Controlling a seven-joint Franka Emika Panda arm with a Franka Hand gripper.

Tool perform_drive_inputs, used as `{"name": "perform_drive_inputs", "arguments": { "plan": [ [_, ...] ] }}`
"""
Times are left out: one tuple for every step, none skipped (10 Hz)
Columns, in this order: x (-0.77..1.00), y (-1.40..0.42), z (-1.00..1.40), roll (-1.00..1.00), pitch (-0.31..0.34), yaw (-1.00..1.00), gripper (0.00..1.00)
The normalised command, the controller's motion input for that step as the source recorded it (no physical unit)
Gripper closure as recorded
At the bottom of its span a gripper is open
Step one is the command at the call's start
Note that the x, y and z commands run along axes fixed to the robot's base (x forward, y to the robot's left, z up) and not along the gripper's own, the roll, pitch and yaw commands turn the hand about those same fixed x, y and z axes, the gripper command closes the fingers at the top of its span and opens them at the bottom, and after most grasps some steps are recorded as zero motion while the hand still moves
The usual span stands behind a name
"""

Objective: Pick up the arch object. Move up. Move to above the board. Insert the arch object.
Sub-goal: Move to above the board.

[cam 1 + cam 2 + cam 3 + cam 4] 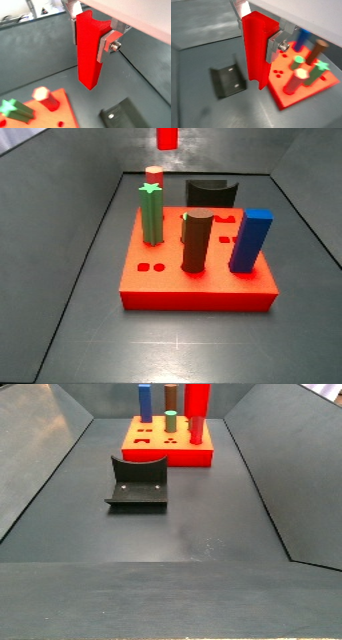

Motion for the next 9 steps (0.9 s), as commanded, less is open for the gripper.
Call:
{"name": "perform_drive_inputs", "arguments": {
  "plan": [
    [0.01,-1.0,0.22,0.13,0.125,-1.0,1.0],
    [0.01,-1.0,0.23,0.13,0.142,-1.0,1.0],
    [0.01,-1.0,0.23,0.12,0.156,-0.91,1.0],
    [0.02,-1.0,0.24,0.07,0.139,-0.66,1.0],
    [0.03,-1.0,0.24,0.04,0.127,-0.43,1.0],
    [0.04,-1.0,0.24,0.02,0.125,-0.26,1.0],
    [0.06,-1.0,0.25,0.0,0.133,-0.09,1.0],
    [0.09,-0.97,0.24,0.0,0.133,-0.03,1.0],
    [0.09,-0.59,0.15,0.0,0.137,-0.02,1.0]
  ]
}}
